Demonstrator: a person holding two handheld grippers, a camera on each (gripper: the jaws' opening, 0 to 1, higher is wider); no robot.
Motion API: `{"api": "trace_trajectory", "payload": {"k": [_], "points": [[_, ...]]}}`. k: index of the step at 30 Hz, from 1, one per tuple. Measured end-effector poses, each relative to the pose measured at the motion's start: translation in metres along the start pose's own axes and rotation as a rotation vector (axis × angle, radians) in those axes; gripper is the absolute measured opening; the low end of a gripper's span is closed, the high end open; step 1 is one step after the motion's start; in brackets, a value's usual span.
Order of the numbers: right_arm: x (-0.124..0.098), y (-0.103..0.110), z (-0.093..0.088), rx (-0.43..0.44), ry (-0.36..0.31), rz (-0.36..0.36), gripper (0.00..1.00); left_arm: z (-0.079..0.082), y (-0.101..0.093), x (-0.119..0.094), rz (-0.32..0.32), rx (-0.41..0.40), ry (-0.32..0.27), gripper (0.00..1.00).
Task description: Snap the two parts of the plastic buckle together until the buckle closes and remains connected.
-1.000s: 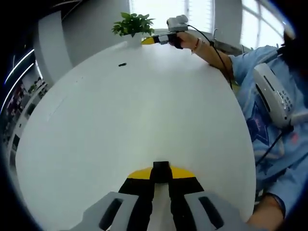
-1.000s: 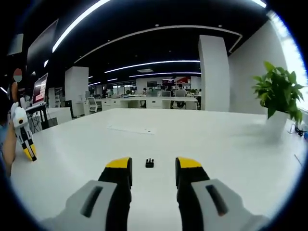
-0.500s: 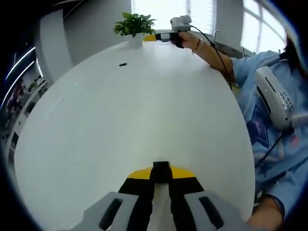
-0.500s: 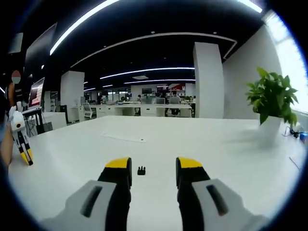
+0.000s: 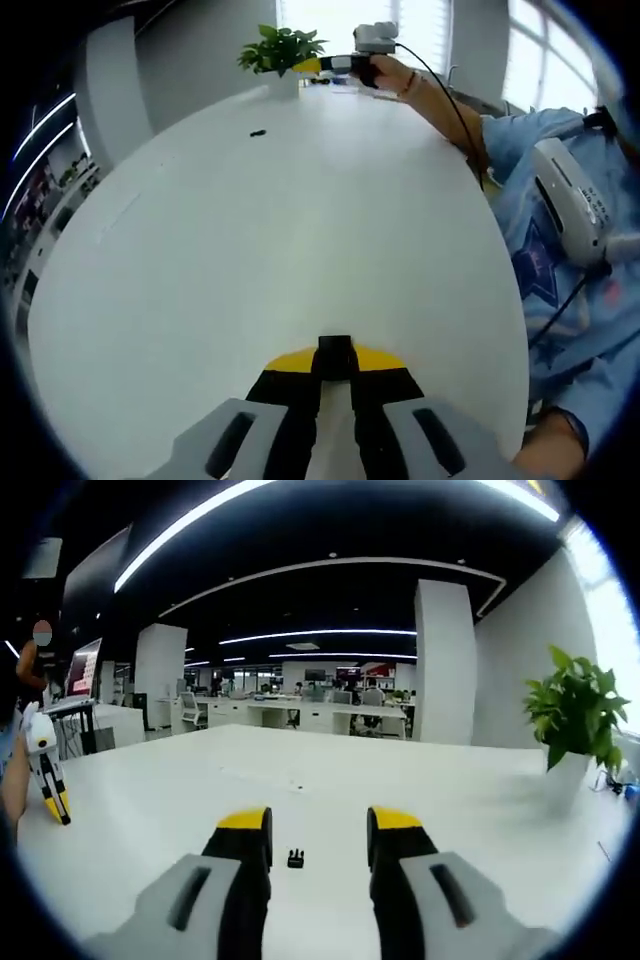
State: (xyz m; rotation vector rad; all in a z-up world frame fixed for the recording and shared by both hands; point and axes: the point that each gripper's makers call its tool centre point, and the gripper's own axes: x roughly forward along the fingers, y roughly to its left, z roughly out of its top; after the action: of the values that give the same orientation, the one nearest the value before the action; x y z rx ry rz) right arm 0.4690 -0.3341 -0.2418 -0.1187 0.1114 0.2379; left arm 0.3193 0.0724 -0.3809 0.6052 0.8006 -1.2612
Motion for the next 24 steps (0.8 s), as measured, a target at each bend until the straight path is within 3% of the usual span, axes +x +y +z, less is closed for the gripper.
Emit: {"api": "trace_trajectory", "payload": {"k": [4,9,24], "points": [[0.017,0.002,-0.002,-0.058,0.078,0.031,0.38,-0.001,0.001,-0.001,0.0,0.0,-0.001,0.1],[0.044,0.009,-0.003,-0.114,0.112,0.091,0.39,-0.002,0.0,-0.001,-0.003,-0.003,-0.001,0.1],[0.088,0.03,-0.06,-0.133,0.426,0.219,0.39,-0.004,0.002,-0.002,-0.007,-0.016,-0.006,0.1]]}}
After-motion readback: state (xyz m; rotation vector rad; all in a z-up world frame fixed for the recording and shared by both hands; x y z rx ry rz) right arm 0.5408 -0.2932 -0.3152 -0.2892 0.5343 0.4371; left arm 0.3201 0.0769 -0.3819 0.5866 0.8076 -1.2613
